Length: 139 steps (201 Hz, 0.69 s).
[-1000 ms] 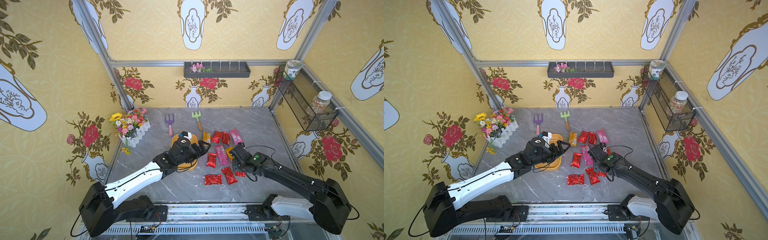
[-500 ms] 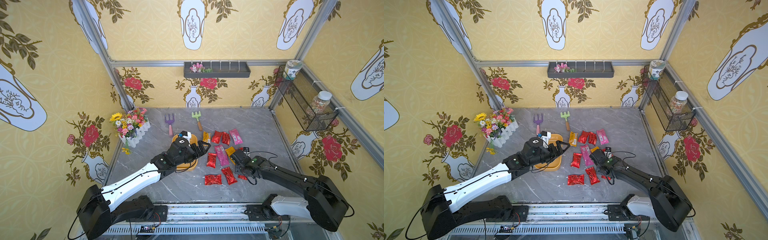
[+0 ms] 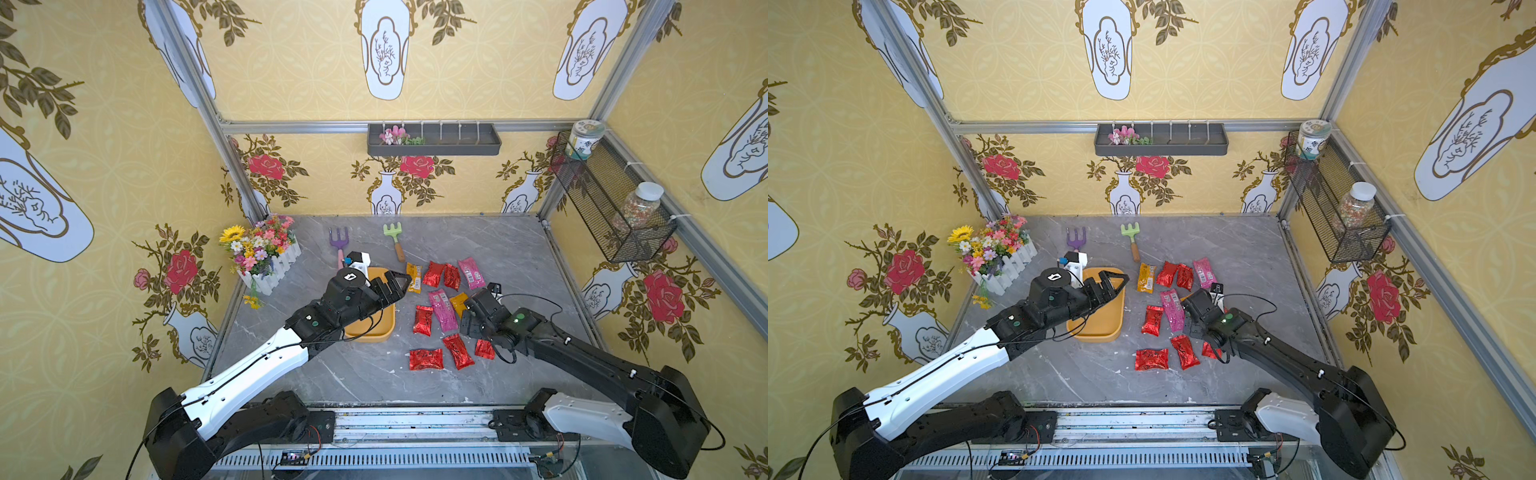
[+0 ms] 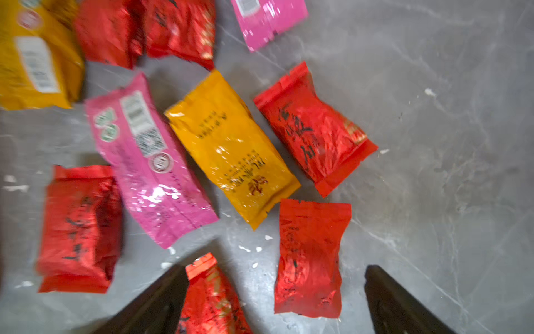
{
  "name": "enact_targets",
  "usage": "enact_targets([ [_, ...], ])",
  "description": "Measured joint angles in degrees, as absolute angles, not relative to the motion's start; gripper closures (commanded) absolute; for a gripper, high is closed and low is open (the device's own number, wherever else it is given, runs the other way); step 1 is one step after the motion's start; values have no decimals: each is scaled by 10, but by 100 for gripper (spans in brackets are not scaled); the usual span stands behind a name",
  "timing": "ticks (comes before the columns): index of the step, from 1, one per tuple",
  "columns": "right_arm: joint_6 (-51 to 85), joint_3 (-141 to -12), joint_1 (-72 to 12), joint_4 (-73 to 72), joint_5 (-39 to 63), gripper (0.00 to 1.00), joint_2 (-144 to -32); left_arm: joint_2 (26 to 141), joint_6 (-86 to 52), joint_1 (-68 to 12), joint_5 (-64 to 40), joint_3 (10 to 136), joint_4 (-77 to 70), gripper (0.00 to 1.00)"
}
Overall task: Take the tea bags out of the storage box
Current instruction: Place the tea bag at the center of the board, then reset both arms
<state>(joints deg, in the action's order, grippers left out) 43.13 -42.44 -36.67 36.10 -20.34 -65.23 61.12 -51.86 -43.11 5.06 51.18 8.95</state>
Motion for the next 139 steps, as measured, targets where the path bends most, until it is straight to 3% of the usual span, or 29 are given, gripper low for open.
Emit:
enact_targets([
  [39,380,-517,-366,359,-242,3,-624,590,-434,-424,151,561,124,3],
  [47,368,-538,-366,356,-260,3,-623,581,-418,-424,180,560,123,0],
  [90,253,-592,-365,244,-333,3,-657,491,-265,-401,303,460,-7,0],
  [139,88,-587,-288,56,-326,3,-708,502,-203,-170,309,364,-99,0],
])
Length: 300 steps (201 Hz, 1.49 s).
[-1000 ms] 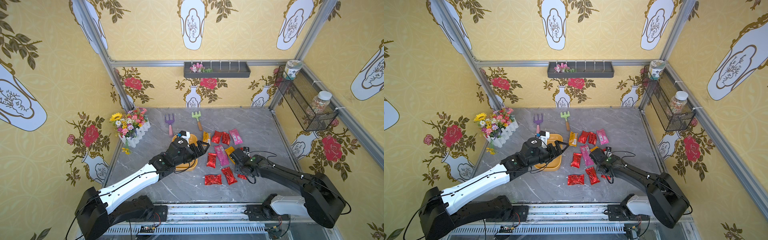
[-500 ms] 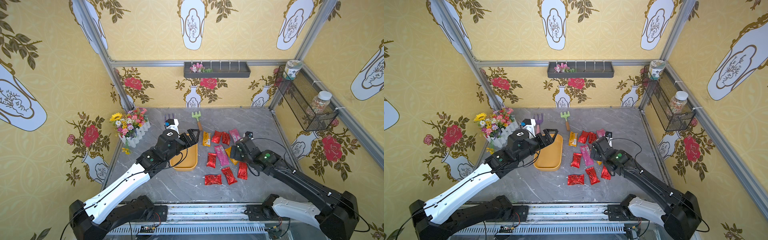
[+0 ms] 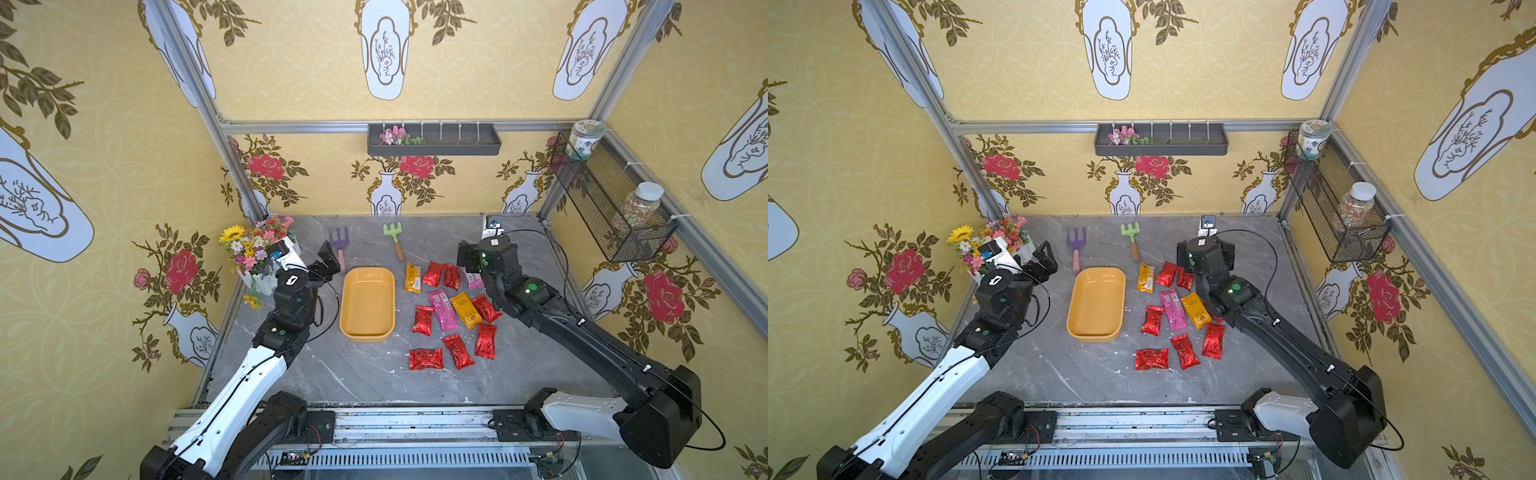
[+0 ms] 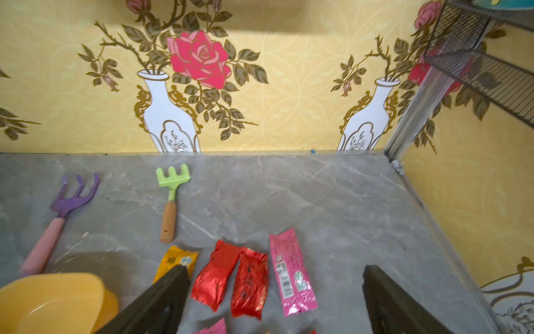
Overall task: Take the tea bags out of the storage box
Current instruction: Reset both arms
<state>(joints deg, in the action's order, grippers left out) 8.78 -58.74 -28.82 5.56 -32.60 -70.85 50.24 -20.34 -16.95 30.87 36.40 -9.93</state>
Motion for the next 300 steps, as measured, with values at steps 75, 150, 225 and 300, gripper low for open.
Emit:
enact_targets([
  [75,26,-375,-95,-66,-258,3,-718,466,-123,-48,314,137,-199,0],
  [150,26,-189,-52,-268,-213,3,-705,564,-70,-37,312,22,-447,0],
  [225,15,-123,-55,-508,-181,3,-823,779,-30,-30,268,6,-738,0],
  [300,18,-124,-52,-511,-180,3,-825,779,-31,-19,255,43,-704,0],
])
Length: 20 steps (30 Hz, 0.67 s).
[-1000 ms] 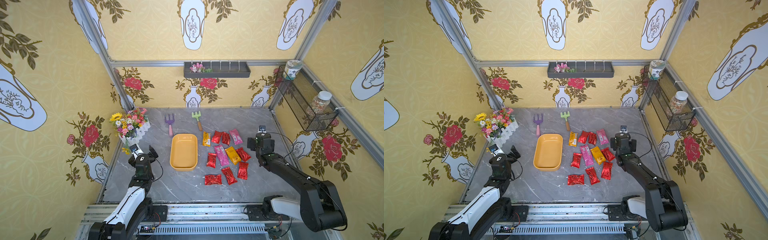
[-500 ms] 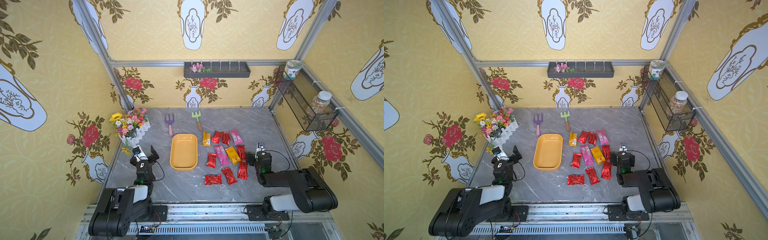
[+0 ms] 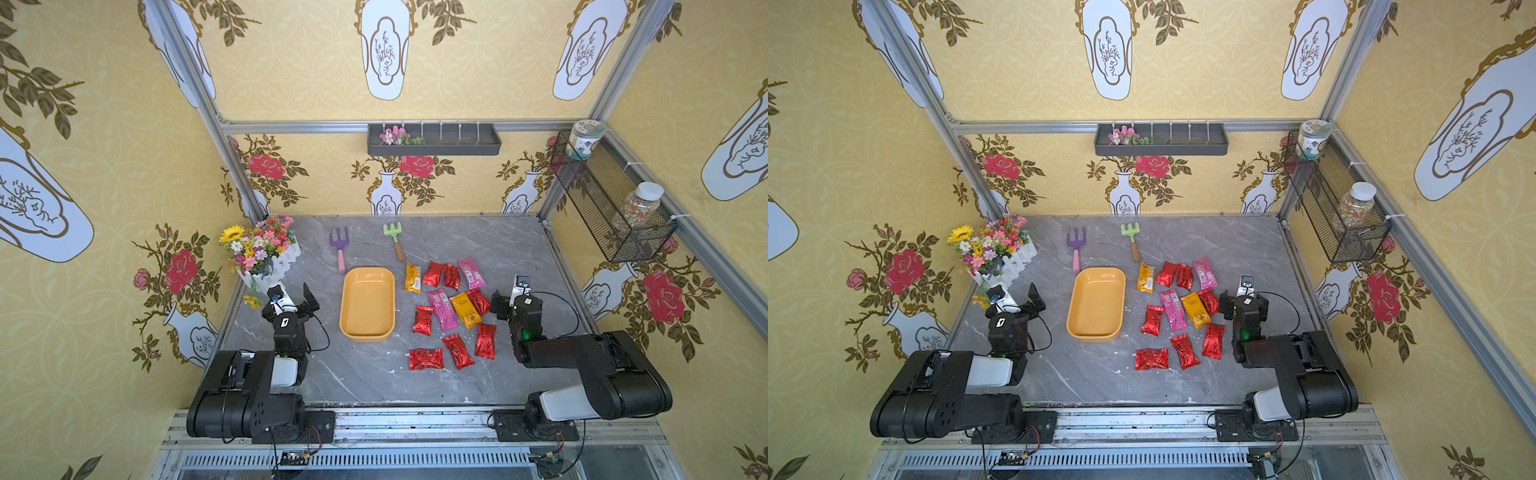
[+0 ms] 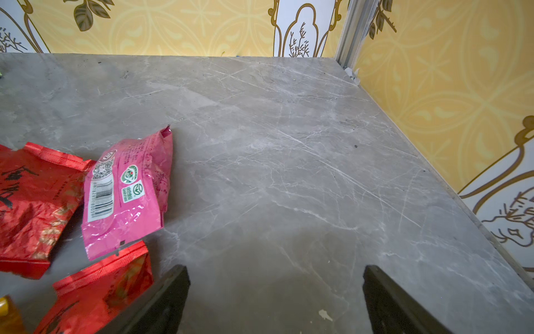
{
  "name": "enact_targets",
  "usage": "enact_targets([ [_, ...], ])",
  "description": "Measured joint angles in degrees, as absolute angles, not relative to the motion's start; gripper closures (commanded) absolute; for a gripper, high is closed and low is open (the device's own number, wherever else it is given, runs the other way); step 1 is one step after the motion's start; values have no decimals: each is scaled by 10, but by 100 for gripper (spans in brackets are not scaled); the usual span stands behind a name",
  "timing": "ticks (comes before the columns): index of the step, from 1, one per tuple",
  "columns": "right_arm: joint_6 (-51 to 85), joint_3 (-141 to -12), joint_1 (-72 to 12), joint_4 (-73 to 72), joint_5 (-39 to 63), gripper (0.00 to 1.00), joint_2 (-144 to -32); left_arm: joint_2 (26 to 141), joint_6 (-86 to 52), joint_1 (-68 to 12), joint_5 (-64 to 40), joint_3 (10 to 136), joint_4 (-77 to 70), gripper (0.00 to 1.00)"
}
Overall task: Take the tea bags out of the storage box
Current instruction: Reset both arms
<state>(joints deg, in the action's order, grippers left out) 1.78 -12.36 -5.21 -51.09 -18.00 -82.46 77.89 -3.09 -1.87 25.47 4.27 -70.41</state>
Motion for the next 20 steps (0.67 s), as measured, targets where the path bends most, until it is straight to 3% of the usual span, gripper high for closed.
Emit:
enact_targets([
  [20,19,-128,-51,-511,-178,3,-828,779,-35,-18,251,43,-704,0],
])
